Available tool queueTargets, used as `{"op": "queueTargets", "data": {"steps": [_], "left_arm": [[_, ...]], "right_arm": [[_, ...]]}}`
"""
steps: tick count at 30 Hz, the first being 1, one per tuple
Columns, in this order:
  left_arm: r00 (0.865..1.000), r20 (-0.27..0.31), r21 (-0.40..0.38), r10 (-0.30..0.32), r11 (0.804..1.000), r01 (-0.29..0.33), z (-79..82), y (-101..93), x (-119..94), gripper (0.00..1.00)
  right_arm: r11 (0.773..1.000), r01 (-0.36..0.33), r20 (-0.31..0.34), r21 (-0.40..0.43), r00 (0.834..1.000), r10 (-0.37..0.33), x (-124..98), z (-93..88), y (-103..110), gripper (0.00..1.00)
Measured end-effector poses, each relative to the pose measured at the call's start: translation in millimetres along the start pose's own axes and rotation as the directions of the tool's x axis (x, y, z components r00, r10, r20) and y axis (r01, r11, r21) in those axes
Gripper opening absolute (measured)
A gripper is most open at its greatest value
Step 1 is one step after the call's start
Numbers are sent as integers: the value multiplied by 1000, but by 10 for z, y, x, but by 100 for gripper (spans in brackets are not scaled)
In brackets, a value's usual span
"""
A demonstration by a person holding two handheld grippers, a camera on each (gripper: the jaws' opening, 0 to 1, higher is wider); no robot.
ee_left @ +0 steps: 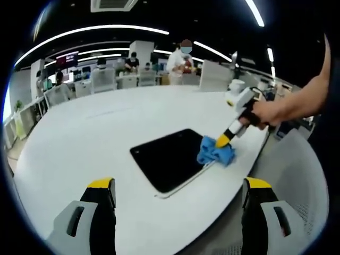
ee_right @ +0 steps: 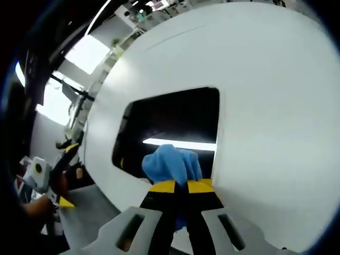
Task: Wipe the mirror surface with the cleaning cloth until all visible marks leave the cleaned area.
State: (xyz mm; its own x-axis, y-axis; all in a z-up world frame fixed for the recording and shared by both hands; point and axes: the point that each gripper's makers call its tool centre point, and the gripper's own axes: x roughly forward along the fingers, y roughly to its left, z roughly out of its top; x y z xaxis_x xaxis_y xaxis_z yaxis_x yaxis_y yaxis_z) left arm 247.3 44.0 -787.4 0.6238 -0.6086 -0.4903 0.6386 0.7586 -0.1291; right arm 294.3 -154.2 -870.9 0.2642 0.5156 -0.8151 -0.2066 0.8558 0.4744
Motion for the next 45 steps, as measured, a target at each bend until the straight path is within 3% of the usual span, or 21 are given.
{"op": "queueTargets", "data": {"steps": [19, 35, 45], "left_arm": [[1000, 10, -5, 6, 1000, -6, 10, 4, -4, 100], [1000, 16, 4, 6, 1000, -6, 18, 2, 4, 100], [1000, 1, 10, 13, 1000, -13, -9, 17, 12, 100]], "right_arm": [[999, 25, 22, 48, 999, -27, -103, -2, -174, 0], [997, 25, 27, 67, 999, -27, -83, 8, -170, 0], [997, 27, 33, 70, 999, -30, -50, 108, -187, 0]]}}
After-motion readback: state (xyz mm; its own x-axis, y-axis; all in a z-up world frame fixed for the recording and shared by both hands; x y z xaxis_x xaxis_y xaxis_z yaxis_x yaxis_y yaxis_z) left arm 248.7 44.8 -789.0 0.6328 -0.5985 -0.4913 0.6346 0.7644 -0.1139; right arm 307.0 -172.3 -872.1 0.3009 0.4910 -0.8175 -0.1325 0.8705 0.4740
